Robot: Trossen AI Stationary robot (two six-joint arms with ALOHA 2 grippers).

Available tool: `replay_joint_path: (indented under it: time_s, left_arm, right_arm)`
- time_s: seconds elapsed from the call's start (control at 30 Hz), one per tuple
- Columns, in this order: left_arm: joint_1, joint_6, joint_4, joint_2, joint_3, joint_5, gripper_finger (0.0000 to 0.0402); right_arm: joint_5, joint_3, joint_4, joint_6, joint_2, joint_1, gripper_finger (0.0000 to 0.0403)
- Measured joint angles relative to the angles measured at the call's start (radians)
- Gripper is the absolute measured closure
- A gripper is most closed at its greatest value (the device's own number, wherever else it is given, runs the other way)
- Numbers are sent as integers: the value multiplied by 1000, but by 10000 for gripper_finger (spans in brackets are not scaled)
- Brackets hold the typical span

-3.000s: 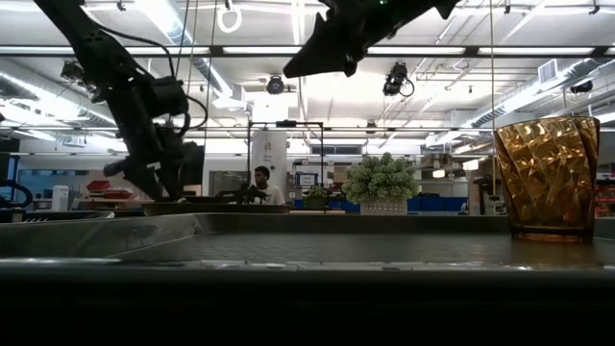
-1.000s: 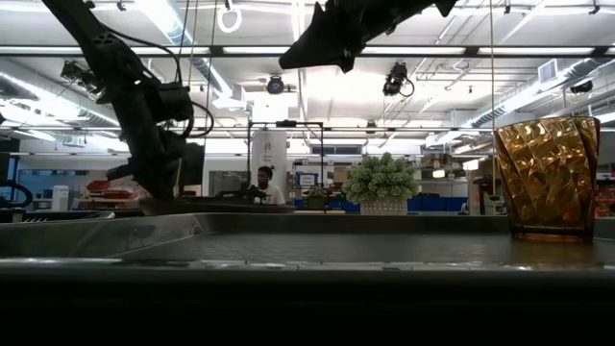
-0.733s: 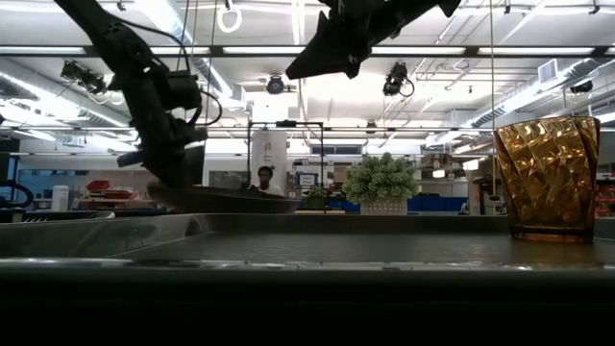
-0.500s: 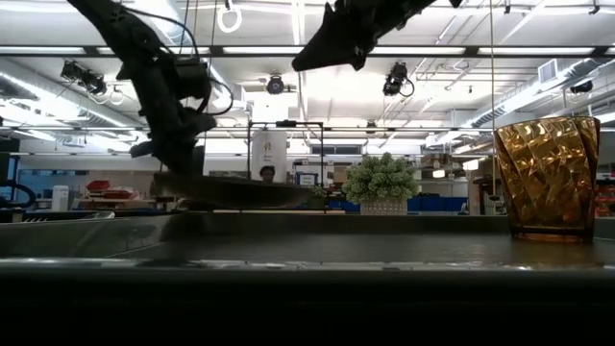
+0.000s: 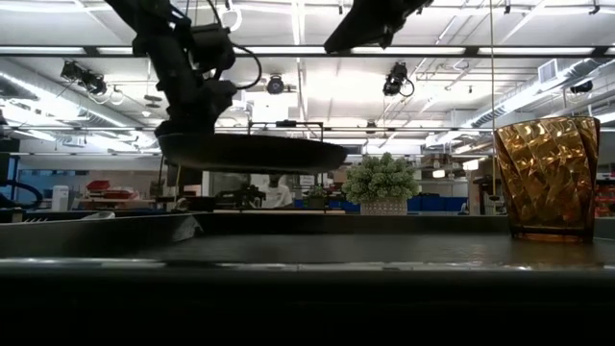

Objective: Pick and place plate/cup/fork/spoon on tray
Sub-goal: Put the black plate on the bottom right of the black serving tray

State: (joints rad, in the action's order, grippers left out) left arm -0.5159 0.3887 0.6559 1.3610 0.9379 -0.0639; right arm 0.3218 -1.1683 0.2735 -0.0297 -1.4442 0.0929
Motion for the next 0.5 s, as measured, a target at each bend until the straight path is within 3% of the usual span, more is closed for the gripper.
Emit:
replay_joint_path:
  time_s: [0.27,0.5]
  left_arm:
    - [193,149,-61,1,0,69,390]
    - [359,276,-107,45,0,137,390]
  right_arm:
    - [37,6,33,0,36,20,391]
    - [106,97,28,35,115,79,391]
